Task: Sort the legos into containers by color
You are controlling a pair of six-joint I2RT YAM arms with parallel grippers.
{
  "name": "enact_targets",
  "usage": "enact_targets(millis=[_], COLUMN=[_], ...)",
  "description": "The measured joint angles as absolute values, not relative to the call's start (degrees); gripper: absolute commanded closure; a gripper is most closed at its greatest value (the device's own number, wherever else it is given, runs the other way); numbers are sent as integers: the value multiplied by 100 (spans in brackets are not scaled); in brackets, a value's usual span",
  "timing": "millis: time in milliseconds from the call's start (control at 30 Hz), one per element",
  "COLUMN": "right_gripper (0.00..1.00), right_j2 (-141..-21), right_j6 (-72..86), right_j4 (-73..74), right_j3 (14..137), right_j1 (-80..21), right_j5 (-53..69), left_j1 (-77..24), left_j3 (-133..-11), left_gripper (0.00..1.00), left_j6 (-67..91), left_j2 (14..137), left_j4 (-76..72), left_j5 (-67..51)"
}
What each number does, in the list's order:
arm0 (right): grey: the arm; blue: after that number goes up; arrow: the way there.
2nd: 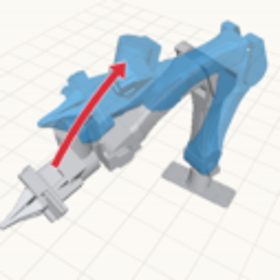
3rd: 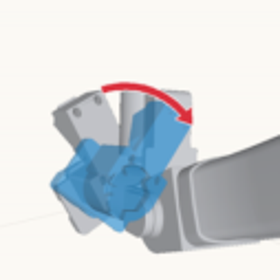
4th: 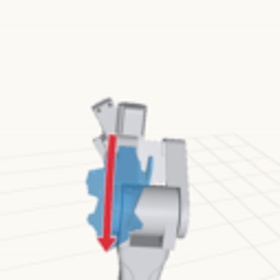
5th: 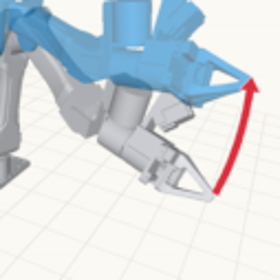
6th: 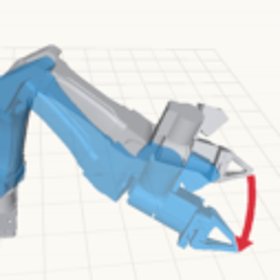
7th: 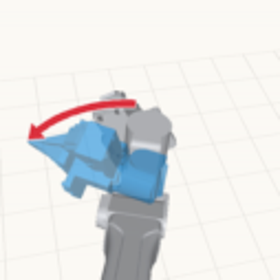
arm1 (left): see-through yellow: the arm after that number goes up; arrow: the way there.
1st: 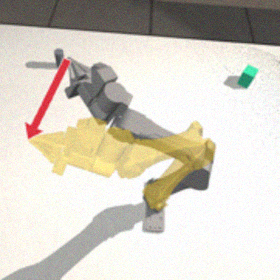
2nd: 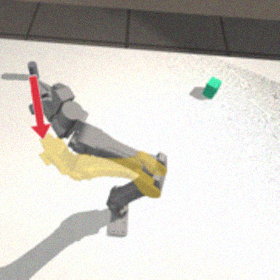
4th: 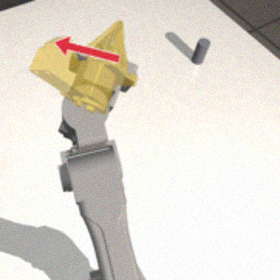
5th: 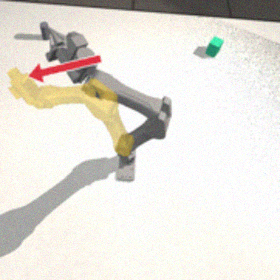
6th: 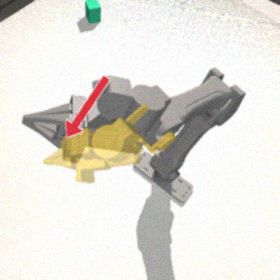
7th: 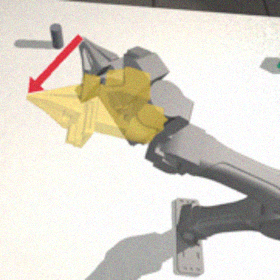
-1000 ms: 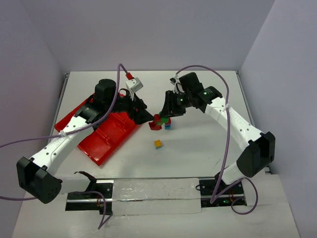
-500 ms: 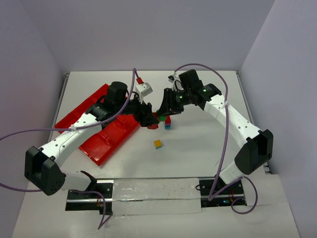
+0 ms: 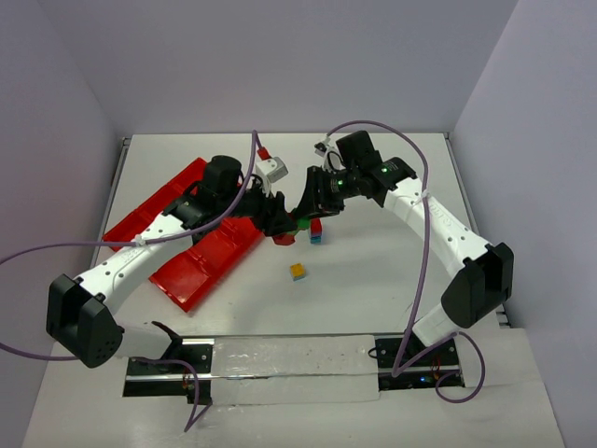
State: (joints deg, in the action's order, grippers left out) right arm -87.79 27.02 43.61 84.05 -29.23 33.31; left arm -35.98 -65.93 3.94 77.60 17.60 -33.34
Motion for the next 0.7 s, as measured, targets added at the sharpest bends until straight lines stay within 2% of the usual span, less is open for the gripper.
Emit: enact_targets(millis=[67, 100, 167, 200, 267, 700], right_gripper=[100, 100, 100, 100, 100, 100], right_j2=[-8815, -8838, -8884, -8901, -8921, -8944], right_j6=[2719, 2728, 2753, 2767, 2795, 2945], right_j4=[4348, 4339, 4327, 4307, 4297, 4256], right_j3=[8405, 8405, 8405, 8405, 8405, 8405], right_j1=[-2922, -2920, -2919, -2919, -2904, -2650], right_j5=[3377, 3395, 3441, 3457, 3502, 3580], left_j1=[-3603, -3604, -3603, -3605, -3614, -3629], left_j3=[-6593, -6593, -6593, -6593, -6593, -6593], left_gripper=[51, 59, 85, 93, 100, 100], left_j6=[392, 396, 391, 383, 382, 212], left_j2=[7760, 7760, 7760, 7760, 7760, 7762], left_j4=[1751, 1748, 1751, 1763, 1768, 1934], left_j5=[-3327, -3325, -3300, -3304, -3280, -3211])
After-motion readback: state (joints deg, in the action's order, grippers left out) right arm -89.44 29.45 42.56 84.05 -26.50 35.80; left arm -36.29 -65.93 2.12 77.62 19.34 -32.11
